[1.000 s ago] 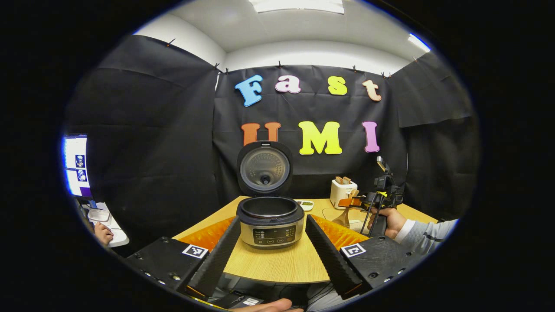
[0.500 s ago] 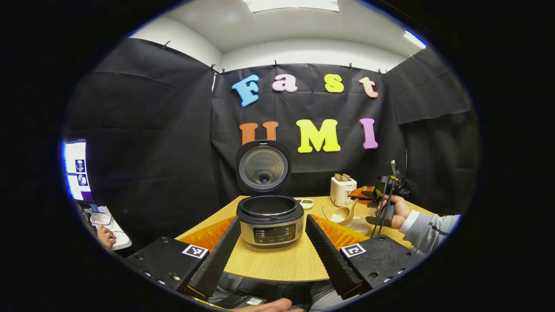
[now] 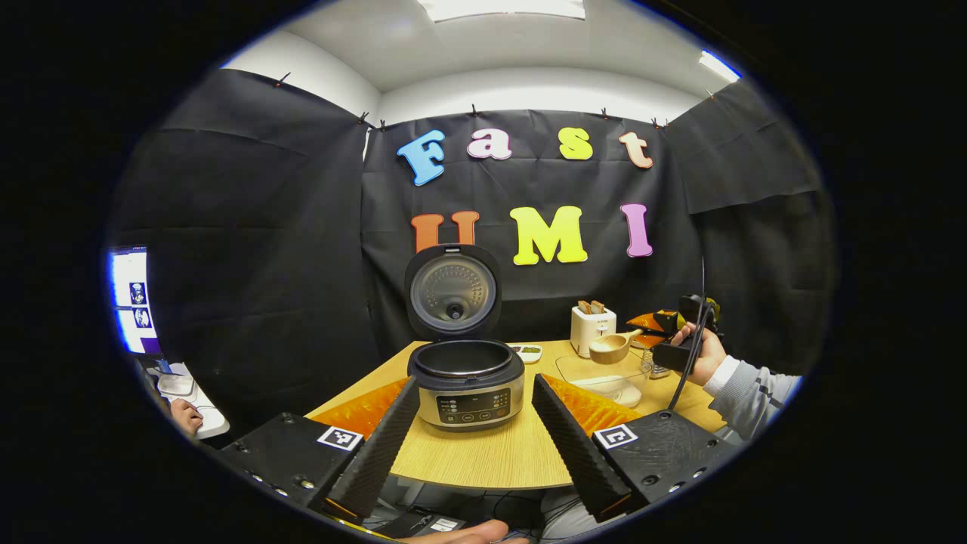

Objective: Close the left gripper, press the button to open the rice cooker; take a wooden spoon from the chopstick holder with the right hand, scoop a spoonful of rice and pour it into the rice cooker, then put the wooden spoon back into the chopstick holder.

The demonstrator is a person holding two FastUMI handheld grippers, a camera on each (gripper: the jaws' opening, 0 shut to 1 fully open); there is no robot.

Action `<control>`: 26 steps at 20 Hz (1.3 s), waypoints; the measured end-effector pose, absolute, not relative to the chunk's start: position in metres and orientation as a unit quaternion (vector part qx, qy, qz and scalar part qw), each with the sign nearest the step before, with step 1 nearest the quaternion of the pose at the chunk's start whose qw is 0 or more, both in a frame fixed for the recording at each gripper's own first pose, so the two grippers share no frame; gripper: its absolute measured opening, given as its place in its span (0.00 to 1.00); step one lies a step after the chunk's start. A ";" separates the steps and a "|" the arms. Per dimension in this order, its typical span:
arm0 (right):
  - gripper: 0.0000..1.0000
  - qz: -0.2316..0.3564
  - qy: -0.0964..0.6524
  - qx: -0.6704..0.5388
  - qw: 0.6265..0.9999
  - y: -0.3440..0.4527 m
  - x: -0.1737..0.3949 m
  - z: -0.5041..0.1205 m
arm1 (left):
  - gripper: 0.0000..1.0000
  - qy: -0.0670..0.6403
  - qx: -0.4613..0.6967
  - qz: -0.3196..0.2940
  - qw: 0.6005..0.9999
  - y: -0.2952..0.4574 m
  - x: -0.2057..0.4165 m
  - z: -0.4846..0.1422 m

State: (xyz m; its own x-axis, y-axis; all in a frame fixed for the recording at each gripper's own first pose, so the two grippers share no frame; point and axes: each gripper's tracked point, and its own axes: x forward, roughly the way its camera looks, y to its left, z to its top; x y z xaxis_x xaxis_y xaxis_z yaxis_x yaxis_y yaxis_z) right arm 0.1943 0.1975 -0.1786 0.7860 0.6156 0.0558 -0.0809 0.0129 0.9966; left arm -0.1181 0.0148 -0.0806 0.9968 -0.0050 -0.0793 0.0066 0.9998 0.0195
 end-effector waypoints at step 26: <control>0.17 0.315 0.292 0.390 0.815 0.440 0.137 -0.120 | 0.96 0.031 0.000 0.013 0.999 0.085 -0.169 -0.089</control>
State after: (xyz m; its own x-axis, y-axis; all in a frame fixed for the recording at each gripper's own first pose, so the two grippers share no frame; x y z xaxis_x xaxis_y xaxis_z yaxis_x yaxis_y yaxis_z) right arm 0.1367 0.4401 -0.1199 0.6316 0.7405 -0.2299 -0.2858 0.4979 0.8187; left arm -0.1686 0.0853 -0.0886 0.9978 0.0255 -0.0620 -0.0255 0.9997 0.0008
